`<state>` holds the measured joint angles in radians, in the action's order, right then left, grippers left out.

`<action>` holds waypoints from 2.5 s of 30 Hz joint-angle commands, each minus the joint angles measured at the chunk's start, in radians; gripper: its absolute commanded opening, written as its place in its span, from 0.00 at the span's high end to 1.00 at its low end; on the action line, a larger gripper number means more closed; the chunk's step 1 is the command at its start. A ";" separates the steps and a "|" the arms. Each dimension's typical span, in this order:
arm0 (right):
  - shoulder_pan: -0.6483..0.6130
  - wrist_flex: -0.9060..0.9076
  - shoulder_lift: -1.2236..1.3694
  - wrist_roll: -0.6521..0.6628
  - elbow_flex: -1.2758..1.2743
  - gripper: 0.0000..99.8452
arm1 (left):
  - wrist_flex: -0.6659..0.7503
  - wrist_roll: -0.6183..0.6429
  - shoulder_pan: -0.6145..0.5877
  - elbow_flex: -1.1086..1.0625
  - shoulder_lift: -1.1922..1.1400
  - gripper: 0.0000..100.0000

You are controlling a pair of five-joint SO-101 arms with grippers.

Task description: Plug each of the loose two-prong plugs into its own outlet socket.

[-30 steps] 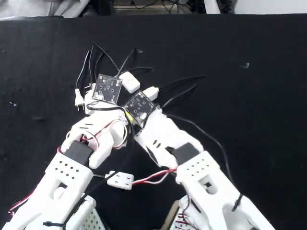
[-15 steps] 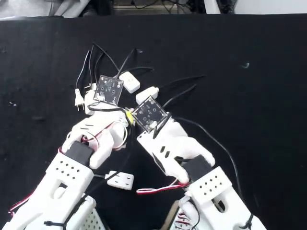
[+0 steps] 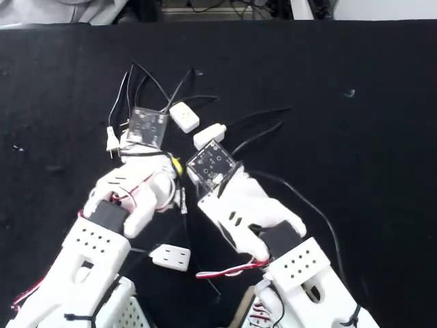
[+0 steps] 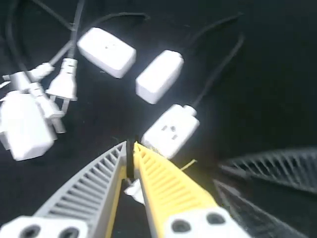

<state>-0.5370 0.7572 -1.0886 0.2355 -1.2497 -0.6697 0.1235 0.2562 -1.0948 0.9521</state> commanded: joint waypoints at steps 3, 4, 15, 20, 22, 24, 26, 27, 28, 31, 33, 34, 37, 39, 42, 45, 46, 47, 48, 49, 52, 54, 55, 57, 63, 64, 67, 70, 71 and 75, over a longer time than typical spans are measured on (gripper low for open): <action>0.011 -0.002 0.209 -0.098 0.122 0.85 | 0.003 0.064 -0.236 0.012 0.021 0.97; -0.008 -0.018 0.271 -0.114 0.136 0.83 | 0.005 0.112 -0.291 0.007 0.021 0.97; -0.232 -0.152 0.863 -0.253 0.357 0.83 | 0.012 0.425 -0.723 0.022 0.021 0.97; -0.232 -0.104 1.015 -0.267 0.475 0.83 | 0.012 0.425 -0.725 0.022 0.021 0.97; -0.230 -0.054 1.046 -0.267 0.521 0.83 | 0.012 0.425 -0.727 0.022 0.021 0.97; -0.230 -0.028 1.075 -0.267 0.545 0.84 | 0.012 0.425 -0.727 0.022 0.021 0.97; -0.230 -0.017 1.095 -0.265 0.561 0.84 | 0.012 0.425 -0.727 0.022 0.021 0.97; -0.230 -0.012 1.101 -0.262 0.567 0.86 | 0.012 0.425 -0.727 0.022 0.021 0.97; -0.232 -0.002 1.107 -0.259 0.573 0.88 | 0.012 0.425 -0.728 0.022 0.021 0.97; -0.233 0.029 1.115 -0.258 0.587 0.99 | 0.012 0.425 -0.728 0.022 0.021 0.97; -0.224 0.055 1.109 -0.241 0.587 0.99 | 0.012 0.425 -0.728 0.022 0.021 0.97; -0.206 0.068 1.102 -0.224 0.587 0.99 | 0.012 0.425 -0.728 0.022 0.021 0.97; -0.106 0.121 1.032 -0.187 0.585 0.99 | 0.012 0.425 -0.728 0.022 0.021 0.97; -0.023 0.190 0.952 -0.126 0.579 0.99 | 0.012 0.425 -0.728 0.022 0.021 0.97; 0.080 0.299 0.820 0.054 0.545 0.99 | 0.012 0.425 -0.722 0.022 0.021 0.97; 0.143 0.374 0.676 0.242 0.481 0.99 | 0.014 0.425 -0.720 0.022 0.021 0.97; 0.150 0.376 0.638 0.290 0.447 0.99 | 0.017 0.425 -0.720 0.022 0.021 0.97; 0.152 0.368 0.604 0.327 0.398 0.99 | 0.026 0.425 -0.720 0.019 0.021 0.97; 0.149 0.351 0.581 0.344 0.348 0.99 | 0.035 0.425 -0.720 0.016 0.021 0.97; 0.141 0.325 0.564 0.348 0.298 0.99 | 0.040 0.425 -0.720 0.015 0.021 0.97; 0.106 0.232 0.549 0.345 0.171 0.99 | 0.041 0.425 -0.720 0.015 0.021 0.97; 0.074 0.173 0.547 0.304 0.117 0.96 | 0.041 0.425 -0.720 0.015 0.021 0.97; 0.060 0.146 0.547 0.261 0.102 0.94 | 0.041 0.425 -0.720 0.015 0.021 0.97; 0.020 0.118 0.547 0.203 0.088 0.90 | 0.041 0.425 -0.720 0.015 0.021 0.97; -0.035 0.229 0.539 0.186 0.139 0.89 | 0.041 0.423 -0.725 0.015 0.021 0.97; -0.034 0.264 0.539 0.186 0.160 0.89 | 0.041 0.423 -0.725 0.015 0.021 0.97; -0.026 0.342 0.539 0.192 0.222 0.89 | 0.041 0.423 -0.722 0.015 0.021 0.97; 0.051 0.354 0.539 0.192 0.275 0.89 | 0.041 0.423 -0.722 0.015 0.021 0.97; 0.083 0.354 0.541 0.192 0.289 0.89 | 0.041 0.423 -0.722 0.015 0.021 0.97; 0.123 0.288 0.549 0.193 0.246 0.89 | 0.041 0.423 -0.722 0.015 0.021 0.97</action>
<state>-0.4404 1.0902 -0.5010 0.4304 -1.0073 -0.6437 0.5409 -0.4618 -1.0963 0.9505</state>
